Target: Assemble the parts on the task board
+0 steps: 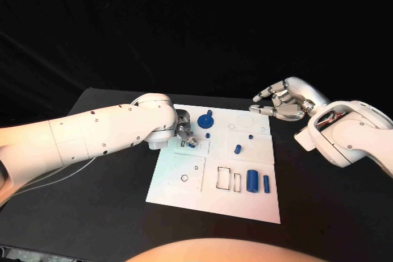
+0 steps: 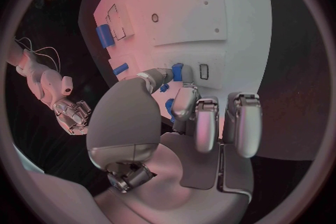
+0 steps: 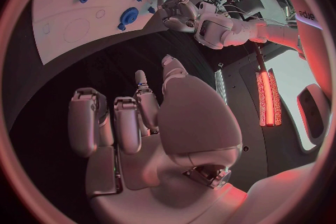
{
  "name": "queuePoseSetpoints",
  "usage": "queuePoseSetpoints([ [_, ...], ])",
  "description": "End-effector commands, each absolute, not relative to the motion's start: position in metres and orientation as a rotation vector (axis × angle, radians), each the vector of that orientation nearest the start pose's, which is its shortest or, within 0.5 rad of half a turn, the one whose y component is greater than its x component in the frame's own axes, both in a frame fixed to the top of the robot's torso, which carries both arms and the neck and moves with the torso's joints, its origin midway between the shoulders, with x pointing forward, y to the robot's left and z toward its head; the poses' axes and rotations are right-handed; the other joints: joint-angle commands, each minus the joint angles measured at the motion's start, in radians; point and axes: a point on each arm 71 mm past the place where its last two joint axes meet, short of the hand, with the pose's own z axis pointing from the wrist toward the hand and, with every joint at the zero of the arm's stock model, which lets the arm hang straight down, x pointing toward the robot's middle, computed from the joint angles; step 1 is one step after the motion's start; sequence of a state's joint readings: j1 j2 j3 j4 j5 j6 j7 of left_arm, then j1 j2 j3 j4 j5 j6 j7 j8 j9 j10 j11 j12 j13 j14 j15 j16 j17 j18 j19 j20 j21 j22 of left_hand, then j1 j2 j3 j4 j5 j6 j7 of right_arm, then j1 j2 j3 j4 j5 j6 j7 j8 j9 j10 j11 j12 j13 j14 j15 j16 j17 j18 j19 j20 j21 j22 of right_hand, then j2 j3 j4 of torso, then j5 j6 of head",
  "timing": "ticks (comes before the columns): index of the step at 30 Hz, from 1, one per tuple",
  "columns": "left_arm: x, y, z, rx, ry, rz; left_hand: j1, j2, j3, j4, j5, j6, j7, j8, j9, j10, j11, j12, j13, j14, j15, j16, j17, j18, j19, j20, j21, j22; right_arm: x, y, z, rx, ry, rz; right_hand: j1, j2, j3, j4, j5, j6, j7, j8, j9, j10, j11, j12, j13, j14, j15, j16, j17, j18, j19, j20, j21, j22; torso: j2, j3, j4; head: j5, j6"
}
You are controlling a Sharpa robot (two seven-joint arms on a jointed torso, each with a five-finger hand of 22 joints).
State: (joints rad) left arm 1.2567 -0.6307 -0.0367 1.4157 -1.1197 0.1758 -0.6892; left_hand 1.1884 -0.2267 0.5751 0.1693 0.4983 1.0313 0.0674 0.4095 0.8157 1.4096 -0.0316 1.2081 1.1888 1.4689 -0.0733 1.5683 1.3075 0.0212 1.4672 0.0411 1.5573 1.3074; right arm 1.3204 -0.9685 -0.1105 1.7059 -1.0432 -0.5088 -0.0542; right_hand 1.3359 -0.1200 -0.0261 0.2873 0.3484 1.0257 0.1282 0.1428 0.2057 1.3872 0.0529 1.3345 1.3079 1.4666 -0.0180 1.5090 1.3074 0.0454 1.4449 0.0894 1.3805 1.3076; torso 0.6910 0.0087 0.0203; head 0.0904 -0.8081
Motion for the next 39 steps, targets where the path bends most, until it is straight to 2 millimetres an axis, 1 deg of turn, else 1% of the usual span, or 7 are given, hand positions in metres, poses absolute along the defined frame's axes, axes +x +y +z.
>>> queuePoseSetpoints([
  [1, 0.4993, 0.1488, -0.2091, -0.089, 2.343, -0.243, -0.005, 0.005, 0.162, -0.168, 0.004, 0.018, -0.026, 0.005, 0.019, 0.011, -0.001, 0.007, 0.002, 0.102, -0.007, 0.002, 0.263, -0.017, 0.091, -0.003, 0.007, 0.248, 0.4627, -0.2157, -0.1348, 0.209, 1.553, 0.868, -0.002, 0.010, -0.004, -0.001, 0.007, -0.007, -0.001, 0.004, 0.001, 0.000, -0.006, -0.001, 0.023, 0.075, -0.004, -0.005, 0.149, 0.006, -0.004, -0.002, -0.006, 0.134, 0.000, -0.0002, -0.0001, 0.001, -0.002],
  [12, 0.5004, 0.1484, -0.2078, -0.113, 2.319, -0.251, -0.006, 0.007, 0.156, -0.169, 0.005, 0.022, -0.030, 0.012, 0.027, 0.019, -0.005, 0.019, 0.014, 0.102, -0.010, 0.002, 0.263, -0.020, 0.100, -0.003, 0.012, 0.260, 0.4626, -0.2154, -0.1347, 0.209, 1.551, 0.869, -0.003, 0.011, -0.004, 0.000, 0.010, -0.007, -0.001, 0.004, 0.002, -0.001, -0.006, -0.001, 0.022, 0.075, -0.004, -0.006, 0.147, 0.006, -0.004, -0.002, -0.007, 0.133, 0.000, 0.0001, -0.0001, 0.001, 0.000],
  [15, 0.5006, 0.1464, -0.2080, -0.115, 2.320, -0.255, -0.015, 0.011, 0.147, -0.163, 0.004, 0.022, -0.033, 0.016, 0.035, 0.021, -0.007, 0.020, 0.015, 0.102, -0.012, 0.002, 0.263, -0.020, 0.101, -0.003, 0.012, 0.260, 0.4625, -0.2152, -0.1346, 0.209, 1.551, 0.870, -0.003, 0.011, -0.004, 0.000, 0.010, -0.007, -0.001, 0.004, 0.002, -0.001, -0.006, -0.001, 0.022, 0.075, -0.004, -0.006, 0.147, 0.006, -0.004, -0.002, -0.007, 0.133, 0.000, 0.0002, -0.0004, 0.000, 0.000],
  [19, 0.5010, 0.1450, -0.2093, -0.122, 2.324, -0.254, -0.043, 0.018, 0.097, -0.136, 0.002, 0.017, -0.045, 0.020, 0.052, 0.024, -0.014, 0.018, 0.014, 0.102, -0.018, 0.002, 0.263, -0.020, 0.100, -0.001, 0.012, 0.259, 0.4624, -0.2151, -0.1346, 0.209, 1.551, 0.870, -0.005, 0.012, -0.005, 0.000, 0.012, -0.008, -0.001, 0.004, 0.002, -0.002, -0.006, -0.003, 0.020, 0.074, -0.004, -0.007, 0.146, 0.007, -0.006, -0.002, -0.010, 0.132, 0.001, 0.0003, -0.0009, -0.001, 0.000],
  [23, 0.5012, 0.1451, -0.2108, -0.125, 2.330, -0.247, -0.062, 0.021, 0.046, -0.110, 0.031, 0.018, -0.053, 0.019, 0.059, 0.023, -0.019, 0.017, 0.015, 0.102, -0.024, 0.002, 0.263, -0.020, 0.100, 0.000, 0.012, 0.259, 0.4623, -0.2154, -0.1346, 0.209, 1.551, 0.870, -0.005, 0.012, -0.005, 0.000, 0.012, -0.008, -0.001, 0.004, 0.002, -0.002, -0.006, -0.003, 0.020, 0.074, -0.004, -0.007, 0.146, 0.007, -0.006, -0.002, -0.010, 0.132, 0.001, 0.0001, -0.0007, -0.002, -0.001],
  [33, 0.5017, 0.1477, -0.2125, -0.128, 2.341, -0.228, -0.073, 0.029, -0.022, -0.077, 0.032, 0.024, -0.056, 0.011, 0.062, 0.020, -0.023, 0.017, 0.017, 0.102, -0.027, 0.002, 0.263, -0.020, 0.100, 0.001, 0.011, 0.259, 0.4621, -0.2160, -0.1346, 0.210, 1.552, 0.869, -0.006, 0.012, -0.005, 0.001, 0.014, -0.008, -0.001, 0.005, 0.002, -0.003, -0.006, -0.004, 0.020, 0.074, -0.004, -0.007, 0.145, 0.007, -0.005, -0.002, -0.010, 0.132, 0.000, 0.0001, -0.0003, -0.005, -0.004],
  [39, 0.5025, 0.1498, -0.2127, -0.139, 2.339, -0.216, -0.117, 0.037, -0.104, -0.020, 0.027, 0.036, -0.054, 0.006, 0.061, 0.019, -0.021, 0.018, 0.019, 0.102, -0.025, 0.002, 0.263, -0.020, 0.099, 0.001, 0.011, 0.258, 0.4621, -0.2161, -0.1346, 0.210, 1.553, 0.868, -0.008, 0.013, -0.006, 0.002, 0.015, -0.009, -0.001, 0.005, 0.002, -0.003, -0.006, -0.004, 0.019, 0.074, -0.004, -0.008, 0.145, 0.007, -0.006, -0.002, -0.011, 0.131, -0.001, -0.0002, 0.0004, -0.005, -0.004],
])
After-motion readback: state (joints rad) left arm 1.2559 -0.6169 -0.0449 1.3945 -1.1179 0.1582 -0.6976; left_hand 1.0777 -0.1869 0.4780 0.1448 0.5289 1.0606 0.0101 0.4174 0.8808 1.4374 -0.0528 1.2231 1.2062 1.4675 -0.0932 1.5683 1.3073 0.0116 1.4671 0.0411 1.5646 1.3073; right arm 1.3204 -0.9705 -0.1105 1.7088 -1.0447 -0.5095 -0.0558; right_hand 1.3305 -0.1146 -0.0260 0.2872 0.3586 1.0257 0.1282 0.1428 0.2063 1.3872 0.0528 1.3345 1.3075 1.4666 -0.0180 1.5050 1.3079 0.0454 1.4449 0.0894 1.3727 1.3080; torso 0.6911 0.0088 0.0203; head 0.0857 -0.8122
